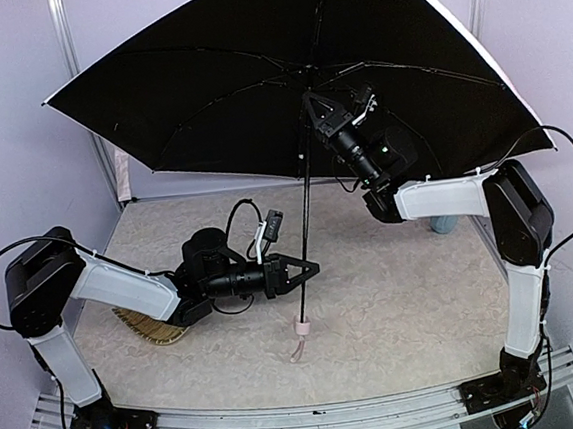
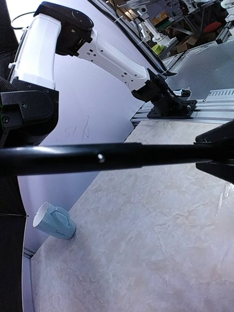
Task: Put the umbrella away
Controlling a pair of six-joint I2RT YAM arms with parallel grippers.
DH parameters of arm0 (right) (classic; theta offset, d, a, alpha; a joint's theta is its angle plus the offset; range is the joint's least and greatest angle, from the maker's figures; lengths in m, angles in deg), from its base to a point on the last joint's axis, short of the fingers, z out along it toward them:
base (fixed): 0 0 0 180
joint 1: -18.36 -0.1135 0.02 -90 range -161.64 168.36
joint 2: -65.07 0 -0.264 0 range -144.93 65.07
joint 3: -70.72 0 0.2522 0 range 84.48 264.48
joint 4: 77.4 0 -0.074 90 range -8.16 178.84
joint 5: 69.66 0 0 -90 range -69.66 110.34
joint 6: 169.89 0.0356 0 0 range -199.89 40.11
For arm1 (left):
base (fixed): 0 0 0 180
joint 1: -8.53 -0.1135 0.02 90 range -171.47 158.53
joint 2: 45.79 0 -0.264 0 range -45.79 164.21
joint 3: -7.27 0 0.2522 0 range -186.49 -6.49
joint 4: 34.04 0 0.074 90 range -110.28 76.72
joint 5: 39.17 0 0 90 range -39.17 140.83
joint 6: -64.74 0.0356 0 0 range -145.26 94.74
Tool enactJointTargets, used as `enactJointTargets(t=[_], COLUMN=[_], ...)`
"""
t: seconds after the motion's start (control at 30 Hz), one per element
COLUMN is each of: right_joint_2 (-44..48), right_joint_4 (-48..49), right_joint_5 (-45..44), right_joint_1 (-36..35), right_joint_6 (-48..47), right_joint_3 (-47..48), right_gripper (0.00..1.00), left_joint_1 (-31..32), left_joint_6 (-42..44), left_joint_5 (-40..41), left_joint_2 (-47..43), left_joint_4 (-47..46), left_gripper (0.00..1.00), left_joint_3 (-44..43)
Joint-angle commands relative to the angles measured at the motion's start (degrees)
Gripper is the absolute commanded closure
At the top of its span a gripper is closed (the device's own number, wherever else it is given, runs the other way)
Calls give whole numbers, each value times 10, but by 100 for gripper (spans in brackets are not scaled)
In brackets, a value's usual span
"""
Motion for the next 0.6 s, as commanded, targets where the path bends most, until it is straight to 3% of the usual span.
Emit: enactJointTargets(t=[0.0,0.1,0.23,0.47,0.57], right_joint_2=[11,11,9,8,5], right_joint_4=[20,22,20,20,2], right_joint_5=[-9,-12,-6,1,8], right_joint_1=[9,10,10,11,12], right_joint_6=[-5,-4,-7,-11,-14], right_joint_3=[-13,-12,-2,-1,6], right_gripper=[87,70,65,69,81], left_joint_1=[3,3,4,4,5], left_joint_6=[36,36,37,39,40], left_joint_5=[-8,-8,-9,-12,-11], left_joint_2=[-9,-9,-9,-9,-9], left_joint_4=[-59,-59,-59,-56,-53], left_gripper=[100,100,100,100,100], left_joint_3=[-12,-11,-11,-12,-12])
